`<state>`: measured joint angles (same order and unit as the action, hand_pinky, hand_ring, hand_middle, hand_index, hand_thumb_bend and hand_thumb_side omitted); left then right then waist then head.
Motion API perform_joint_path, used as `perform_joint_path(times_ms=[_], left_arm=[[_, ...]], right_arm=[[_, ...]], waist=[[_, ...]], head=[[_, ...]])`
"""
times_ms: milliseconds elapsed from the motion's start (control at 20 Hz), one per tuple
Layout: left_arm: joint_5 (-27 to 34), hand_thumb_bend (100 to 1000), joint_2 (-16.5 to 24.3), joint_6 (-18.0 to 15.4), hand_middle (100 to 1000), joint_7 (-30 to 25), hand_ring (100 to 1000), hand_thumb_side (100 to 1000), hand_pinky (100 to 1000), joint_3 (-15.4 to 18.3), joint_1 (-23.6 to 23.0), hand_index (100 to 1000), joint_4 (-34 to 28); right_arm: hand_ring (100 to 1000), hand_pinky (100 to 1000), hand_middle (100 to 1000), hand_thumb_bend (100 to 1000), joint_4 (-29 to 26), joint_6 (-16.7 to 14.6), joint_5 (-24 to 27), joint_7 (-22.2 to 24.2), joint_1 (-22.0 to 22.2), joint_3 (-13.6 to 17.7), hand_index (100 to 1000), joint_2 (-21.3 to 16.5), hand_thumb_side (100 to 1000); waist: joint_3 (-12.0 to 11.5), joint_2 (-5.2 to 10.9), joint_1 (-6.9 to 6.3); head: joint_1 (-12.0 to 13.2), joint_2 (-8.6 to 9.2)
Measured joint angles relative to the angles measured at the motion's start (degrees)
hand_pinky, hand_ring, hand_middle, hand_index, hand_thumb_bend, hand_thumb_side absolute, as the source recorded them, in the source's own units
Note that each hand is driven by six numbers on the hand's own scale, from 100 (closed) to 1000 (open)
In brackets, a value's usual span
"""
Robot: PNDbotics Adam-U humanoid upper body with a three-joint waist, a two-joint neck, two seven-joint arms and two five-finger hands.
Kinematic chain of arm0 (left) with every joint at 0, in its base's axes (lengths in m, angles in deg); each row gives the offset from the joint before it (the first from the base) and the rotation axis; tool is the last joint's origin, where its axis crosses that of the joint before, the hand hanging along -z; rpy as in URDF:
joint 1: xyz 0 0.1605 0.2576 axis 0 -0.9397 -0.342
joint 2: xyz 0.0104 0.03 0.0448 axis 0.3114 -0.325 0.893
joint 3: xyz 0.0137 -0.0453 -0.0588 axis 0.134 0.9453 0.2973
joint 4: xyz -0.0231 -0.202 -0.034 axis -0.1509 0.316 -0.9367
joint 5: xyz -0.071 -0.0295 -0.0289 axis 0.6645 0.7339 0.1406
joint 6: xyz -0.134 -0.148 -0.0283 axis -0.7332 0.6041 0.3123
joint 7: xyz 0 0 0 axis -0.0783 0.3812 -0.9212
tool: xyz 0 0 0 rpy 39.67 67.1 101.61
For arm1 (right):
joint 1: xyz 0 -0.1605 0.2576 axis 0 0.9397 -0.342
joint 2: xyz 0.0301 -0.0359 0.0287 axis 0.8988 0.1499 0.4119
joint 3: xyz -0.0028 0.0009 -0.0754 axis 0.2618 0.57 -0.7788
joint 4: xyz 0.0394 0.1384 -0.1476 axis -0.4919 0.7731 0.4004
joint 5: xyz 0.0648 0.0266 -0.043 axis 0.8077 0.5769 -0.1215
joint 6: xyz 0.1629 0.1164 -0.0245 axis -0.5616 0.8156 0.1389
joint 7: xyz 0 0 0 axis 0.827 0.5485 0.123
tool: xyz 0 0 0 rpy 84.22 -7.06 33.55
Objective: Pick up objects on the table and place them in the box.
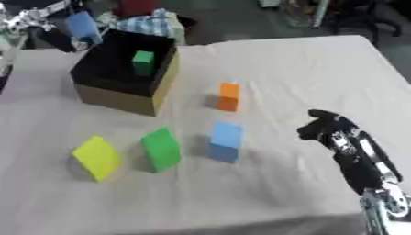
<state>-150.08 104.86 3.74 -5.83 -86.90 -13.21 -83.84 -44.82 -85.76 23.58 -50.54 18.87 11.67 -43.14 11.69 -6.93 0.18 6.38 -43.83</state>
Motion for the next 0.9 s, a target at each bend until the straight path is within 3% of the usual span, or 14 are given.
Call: perform_joint_path(times_ms=[150,250,350,550,650,750,900], left_arm=[[-5.57,174,-2.82,2.39,599,4.69,590,107,728,2.01,1.58,789,5.64],[-8.9,241,-4.18,4.3,680,7.97,647,136,757,3.27,2.08,848,8.56],[-11.59,308,-4.98,6.36,759,11.1,682,322,778,4.38,2.18,907,10.63],[-14.55,569,-5.21,9.77,874,17.08,762,704,834,5.74,2.17,967,11.69],[-14.82,633,-5.11,10.97,897,19.73,769,780,846,6.1,1.96,980,11.35],[-14.37,645,-4.85,11.66,892,21.88,762,775,844,6.36,1.53,977,10.41],[-11.4,530,-3.33,11.72,773,24.39,687,604,799,6.38,0.27,926,6.7]], right_arm=[[711,731,580,100,0.0,0.05,0.0,0.24,-0.21,-0.18,814,0.02,723],[711,731,580,100,0.0,0.11,0.0,0.36,-0.28,-0.34,814,0.07,724],[711,731,580,100,0.0,0.15,0.0,0.4,-0.36,-0.34,814,0.08,724],[711,731,580,100,0.0,0.21,0.0,0.47,-0.39,-0.34,814,0.16,723],[711,732,580,100,0.0,0.23,0.0,0.49,-0.39,-0.34,814,0.16,722],[711,732,580,100,0.0,0.24,0.0,0.5,-0.39,-0.34,813,0.2,722],[711,732,580,100,0.0,0.24,0.0,0.5,-0.39,-0.32,813,0.35,723]], waist=[[0.63,-0.26,-0.01],[0.99,-0.34,-0.01],[1.21,-0.39,-0.01],[1.28,-0.39,-0.01],[1.19,-0.39,-0.01],[0.94,-0.39,-0.01],[0.63,-0.39,-0.01]], head=[[0.55,0.0],[0.77,0.0],[0.94,0.0],[1.07,0.0],[1.0,0.0],[0.77,0.0],[0.52,0.0]])
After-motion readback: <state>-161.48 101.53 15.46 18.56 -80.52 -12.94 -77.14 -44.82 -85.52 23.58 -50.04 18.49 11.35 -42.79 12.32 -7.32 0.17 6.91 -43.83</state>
